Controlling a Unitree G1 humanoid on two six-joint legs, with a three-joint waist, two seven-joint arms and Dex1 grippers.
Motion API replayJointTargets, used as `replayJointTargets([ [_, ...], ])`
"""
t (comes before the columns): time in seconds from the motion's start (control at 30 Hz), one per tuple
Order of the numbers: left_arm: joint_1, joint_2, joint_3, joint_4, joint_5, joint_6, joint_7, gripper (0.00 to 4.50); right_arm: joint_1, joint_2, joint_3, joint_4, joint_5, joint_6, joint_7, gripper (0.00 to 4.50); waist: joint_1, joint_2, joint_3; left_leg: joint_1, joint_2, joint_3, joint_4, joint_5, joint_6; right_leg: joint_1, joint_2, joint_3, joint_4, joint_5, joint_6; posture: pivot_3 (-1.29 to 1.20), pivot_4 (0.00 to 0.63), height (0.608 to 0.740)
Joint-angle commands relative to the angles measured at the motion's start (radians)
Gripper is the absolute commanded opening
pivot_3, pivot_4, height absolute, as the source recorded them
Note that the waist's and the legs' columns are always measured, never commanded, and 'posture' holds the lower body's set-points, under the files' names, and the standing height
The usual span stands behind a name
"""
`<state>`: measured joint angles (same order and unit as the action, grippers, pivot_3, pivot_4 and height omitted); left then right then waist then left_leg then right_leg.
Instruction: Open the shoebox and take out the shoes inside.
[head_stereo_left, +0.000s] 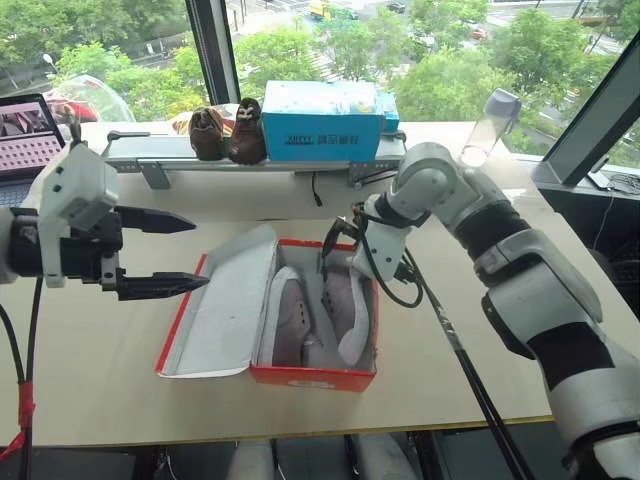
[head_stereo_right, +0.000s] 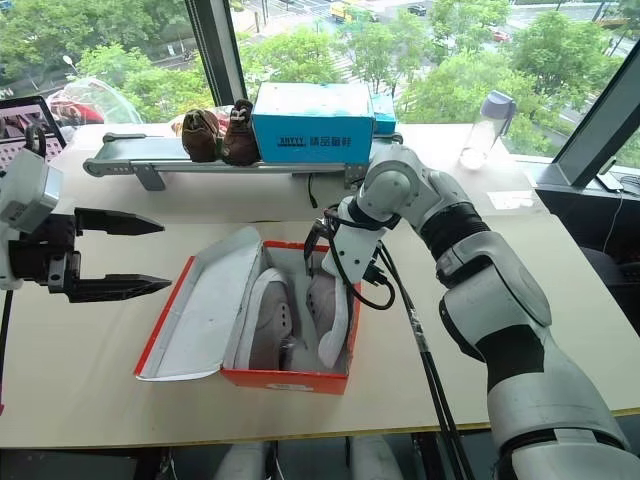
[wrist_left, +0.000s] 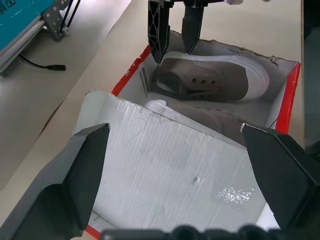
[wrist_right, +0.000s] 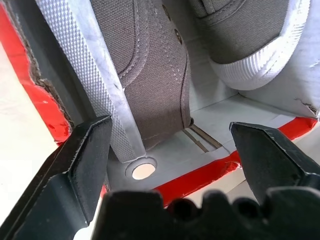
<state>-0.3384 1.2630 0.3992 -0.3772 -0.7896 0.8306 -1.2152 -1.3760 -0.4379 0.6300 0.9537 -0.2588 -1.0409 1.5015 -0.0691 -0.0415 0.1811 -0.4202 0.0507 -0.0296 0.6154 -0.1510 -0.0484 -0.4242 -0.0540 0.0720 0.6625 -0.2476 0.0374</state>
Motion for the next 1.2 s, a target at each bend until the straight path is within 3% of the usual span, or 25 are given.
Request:
replayJointTargets([
  [0.03, -0.007, 0.015, 0.036, -0.014, -0.012, 0.004, 0.009, 4.50, -0.035, -0.002, 0.002, 0.002, 0.002, -0.010, 0.025, 4.42, 0.000, 0.000, 0.000, 0.000, 0.000, 0.000, 0.000, 0.000, 0.000, 0.000, 0.000, 0.000, 0.000, 0.000, 0.000, 0.00, 0.150, 0.740],
  [0.83, -0.056, 0.006, -0.010, -0.002, -0.016, -0.006, 0.012, 4.50, -0.069, -0.031, -0.007, -0.070, 0.034, 0.034, 0.089, 4.42, 0.000, 0.000, 0.000, 0.000, 0.000, 0.000, -0.001, 0.000, 0.000, -0.001, 0.000, 0.000, 0.000, -0.001, 0.000, 0.00, 0.150, 0.740],
  [1.2, -0.058, 0.012, -0.003, -0.009, -0.028, 0.009, 0.013, 4.50, 0.084, -0.076, 0.078, -0.170, 0.018, 0.041, 0.113, 4.42, 0.003, 0.000, 0.000, 0.000, 0.000, 0.000, -0.001, 0.000, 0.000, 0.000, 0.000, 0.000, 0.000, -0.001, 0.000, 0.00, 0.150, 0.740],
])
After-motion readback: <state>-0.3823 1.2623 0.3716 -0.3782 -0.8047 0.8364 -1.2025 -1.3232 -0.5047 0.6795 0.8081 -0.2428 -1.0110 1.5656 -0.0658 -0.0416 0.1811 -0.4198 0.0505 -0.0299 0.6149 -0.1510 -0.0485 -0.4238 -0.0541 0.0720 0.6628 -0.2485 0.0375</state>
